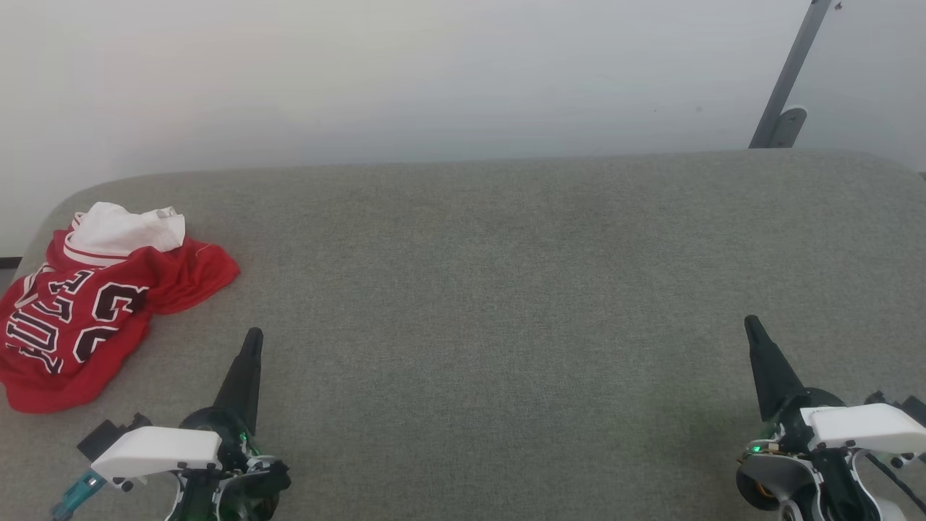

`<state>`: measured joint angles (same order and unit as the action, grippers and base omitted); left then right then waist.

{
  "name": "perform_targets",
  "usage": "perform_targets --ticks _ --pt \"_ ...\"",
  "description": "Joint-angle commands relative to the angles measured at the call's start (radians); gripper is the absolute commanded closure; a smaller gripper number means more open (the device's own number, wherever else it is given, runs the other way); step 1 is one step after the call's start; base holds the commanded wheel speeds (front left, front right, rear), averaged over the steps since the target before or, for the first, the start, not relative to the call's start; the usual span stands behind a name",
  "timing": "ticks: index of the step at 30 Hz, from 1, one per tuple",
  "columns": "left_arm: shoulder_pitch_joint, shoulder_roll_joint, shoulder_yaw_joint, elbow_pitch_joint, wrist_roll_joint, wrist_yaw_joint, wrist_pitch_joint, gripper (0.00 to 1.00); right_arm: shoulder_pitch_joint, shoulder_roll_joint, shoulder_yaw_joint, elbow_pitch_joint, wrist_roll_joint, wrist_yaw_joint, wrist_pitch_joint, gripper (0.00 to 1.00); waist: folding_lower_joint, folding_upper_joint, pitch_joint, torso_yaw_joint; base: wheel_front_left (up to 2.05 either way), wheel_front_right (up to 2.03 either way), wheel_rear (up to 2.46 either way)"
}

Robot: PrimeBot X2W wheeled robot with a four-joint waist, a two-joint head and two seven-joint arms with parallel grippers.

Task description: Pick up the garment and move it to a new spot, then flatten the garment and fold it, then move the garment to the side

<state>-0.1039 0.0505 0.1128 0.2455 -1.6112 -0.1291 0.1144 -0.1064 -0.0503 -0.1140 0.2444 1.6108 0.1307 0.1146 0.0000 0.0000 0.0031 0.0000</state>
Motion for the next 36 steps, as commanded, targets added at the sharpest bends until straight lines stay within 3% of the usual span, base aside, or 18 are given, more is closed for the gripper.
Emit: perform_targets --ticks 1,25,26,36 --pt "-0.012 -0.003 0.002 -0.001 -0.003 -0.004 0.002 1.00 -0.005 0.003 -0.001 -0.002 0.004 0.000 0.001 1.00 0.0000 0.0000 0.000 0.000 0.00 0.00 0.00" --pt "-0.012 -0.003 0.002 -0.001 -0.003 -0.004 0.002 1.00 -0.005 0.003 -0.001 -0.002 0.004 0.000 0.001 1.00 0.0000 0.0000 0.000 0.000 0.00 0.00 0.00" --pt "0.000 0.000 0.000 0.000 0.000 0.000 0.000 0.00 0.000 0.000 0.000 0.000 0.000 0.000 0.000 0.00 0.0000 0.0000 0.000 0.000 0.00 0.00 0.00" --pt "0.032 -0.002 -0.022 0.001 0.008 0.003 -0.027 0.00 0.023 0.000 0.024 0.014 -0.013 0.000 -0.024 0.00 0.0000 0.0000 0.000 -0.001 0.00 0.00 0.00"
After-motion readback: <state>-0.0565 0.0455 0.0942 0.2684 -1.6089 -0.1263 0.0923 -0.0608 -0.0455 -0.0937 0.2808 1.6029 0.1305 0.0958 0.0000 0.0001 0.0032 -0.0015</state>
